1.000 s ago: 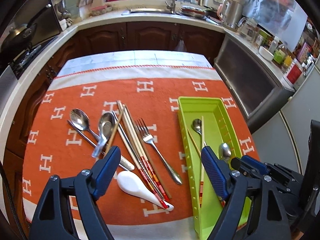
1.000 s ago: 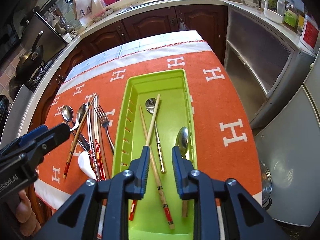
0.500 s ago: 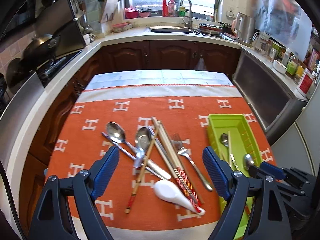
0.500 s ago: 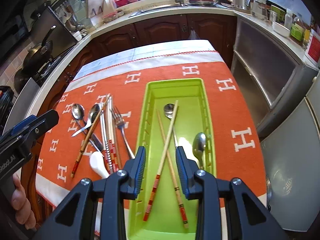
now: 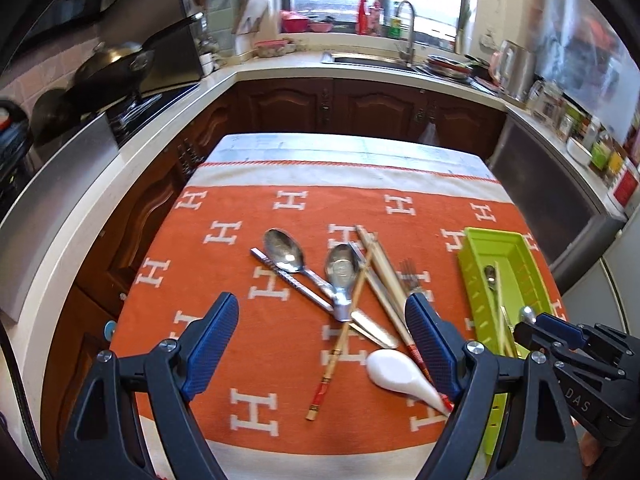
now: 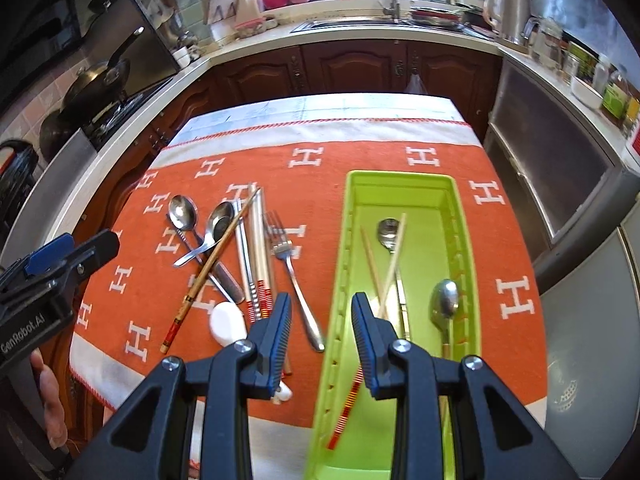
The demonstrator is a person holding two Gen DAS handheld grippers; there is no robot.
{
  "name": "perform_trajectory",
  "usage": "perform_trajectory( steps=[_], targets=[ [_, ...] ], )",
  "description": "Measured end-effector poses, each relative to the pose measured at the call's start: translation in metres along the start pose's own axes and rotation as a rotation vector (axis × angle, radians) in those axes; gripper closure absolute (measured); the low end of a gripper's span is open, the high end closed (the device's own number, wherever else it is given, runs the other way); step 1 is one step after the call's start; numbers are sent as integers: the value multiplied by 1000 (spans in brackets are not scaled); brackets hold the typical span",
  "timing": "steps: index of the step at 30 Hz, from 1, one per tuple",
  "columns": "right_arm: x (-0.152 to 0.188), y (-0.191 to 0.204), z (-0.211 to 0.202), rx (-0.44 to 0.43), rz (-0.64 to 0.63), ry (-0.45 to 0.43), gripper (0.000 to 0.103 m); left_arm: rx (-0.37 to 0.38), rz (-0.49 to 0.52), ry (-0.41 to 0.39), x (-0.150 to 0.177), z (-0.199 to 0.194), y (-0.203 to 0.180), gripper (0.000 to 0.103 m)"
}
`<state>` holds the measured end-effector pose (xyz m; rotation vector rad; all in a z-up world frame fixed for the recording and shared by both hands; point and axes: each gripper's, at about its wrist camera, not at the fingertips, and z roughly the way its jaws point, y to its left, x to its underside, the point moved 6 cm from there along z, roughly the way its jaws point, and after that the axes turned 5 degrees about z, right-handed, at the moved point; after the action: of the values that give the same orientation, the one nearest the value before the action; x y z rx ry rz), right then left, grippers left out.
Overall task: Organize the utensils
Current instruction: 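Move both open grippers back over the utensil pile, then lower the right gripper onto a wooden chopstick and close it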
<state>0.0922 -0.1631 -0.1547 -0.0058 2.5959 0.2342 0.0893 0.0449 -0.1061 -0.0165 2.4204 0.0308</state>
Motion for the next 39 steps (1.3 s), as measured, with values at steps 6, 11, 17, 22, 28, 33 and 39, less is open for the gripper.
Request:
perform_trajectory(
  steps=[6,11,17,22,28,33,39],
  targets=[
    [-2,28,11,-7,-55,10,72,-57,-67,18,17,13,50,19],
    [-3,46,25,-44,-77,43,72,-82,-131,58,30,26,87,19],
    [-9,66,55,-111,-51,113,72,-20,-209,126,43,47,110,19],
    [-16,76,85,-150,-1,159,72,-15,-185,142,46,59,107,19],
    [-22,89,118,-157,-2,201,72,-1,-164,163,46,70,103,19],
    [-26,98,134,-150,-17,214,72,3,-168,173,48,76,106,19],
    [-29,106,144,-148,-25,214,73,13,-188,192,49,87,111,19]
  ],
)
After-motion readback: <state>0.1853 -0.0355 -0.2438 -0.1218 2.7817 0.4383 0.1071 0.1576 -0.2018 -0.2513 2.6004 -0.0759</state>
